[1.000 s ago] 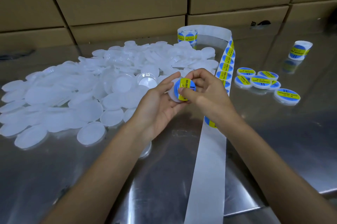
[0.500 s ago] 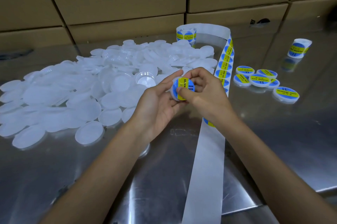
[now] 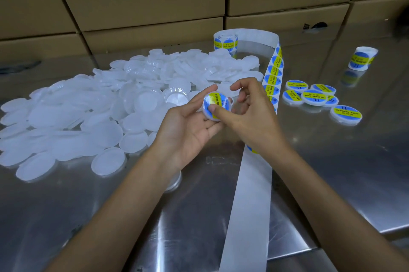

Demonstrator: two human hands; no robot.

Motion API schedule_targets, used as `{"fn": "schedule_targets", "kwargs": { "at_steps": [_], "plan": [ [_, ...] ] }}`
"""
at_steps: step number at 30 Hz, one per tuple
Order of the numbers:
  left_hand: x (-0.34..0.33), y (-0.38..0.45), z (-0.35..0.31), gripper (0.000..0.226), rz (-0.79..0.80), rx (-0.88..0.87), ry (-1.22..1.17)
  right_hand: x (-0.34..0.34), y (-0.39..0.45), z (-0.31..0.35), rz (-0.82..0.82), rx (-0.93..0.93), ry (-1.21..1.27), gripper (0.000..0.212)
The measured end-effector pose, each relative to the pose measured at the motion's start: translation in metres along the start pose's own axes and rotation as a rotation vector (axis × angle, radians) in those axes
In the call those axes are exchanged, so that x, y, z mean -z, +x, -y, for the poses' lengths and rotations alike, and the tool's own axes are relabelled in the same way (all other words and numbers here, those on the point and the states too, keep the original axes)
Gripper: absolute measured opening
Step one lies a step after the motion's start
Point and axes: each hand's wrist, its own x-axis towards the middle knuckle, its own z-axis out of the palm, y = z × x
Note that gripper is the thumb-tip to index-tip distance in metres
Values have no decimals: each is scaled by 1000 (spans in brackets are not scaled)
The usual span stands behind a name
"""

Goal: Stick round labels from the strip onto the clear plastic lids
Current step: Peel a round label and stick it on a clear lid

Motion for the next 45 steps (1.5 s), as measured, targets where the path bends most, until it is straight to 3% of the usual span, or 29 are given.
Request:
{"fn": "schedule_targets", "kwargs": {
  "at_steps": [4, 8, 15, 18, 23, 27, 30, 34, 37, 40, 45],
  "plan": [
    [-2, -2, -1, 49, 87, 17, -71, 3, -2, 0, 86, -4, -55, 61],
    [0, -2, 2, 45, 131, 34, -34, 4, 0, 0, 175, 30, -172, 50],
    [4, -2, 3, 42, 220, 83, 28, 7, -2, -3, 118, 83, -229, 64],
    [1, -2, 4, 41, 200, 60, 121, 7, -1, 0, 89, 94, -229, 65],
    [-2, -2, 12, 37, 85, -159, 464, 6, 1, 0, 56, 70, -142, 68],
    [-7, -4, 14, 29, 29, -264, 507, 6, 2, -4, 81, -18, -15, 70],
    [-5, -3, 15, 23, -65, -318, 502, 3, -2, -6, 207, 54, -121, 59],
    [-4, -3, 15, 20, -121, -234, 316, -1, -2, -7, 258, 123, -241, 43],
    [-3, -2, 14, 19, -143, -170, 221, 1, 0, -8, 301, 147, -215, 51],
    [0, -1, 14, 20, -128, -141, 208, 3, 0, -12, 340, 185, -202, 50],
    [1, 1, 9, 26, -68, -82, 271, 5, 1, -10, 244, 188, -241, 53]
  ]
}}
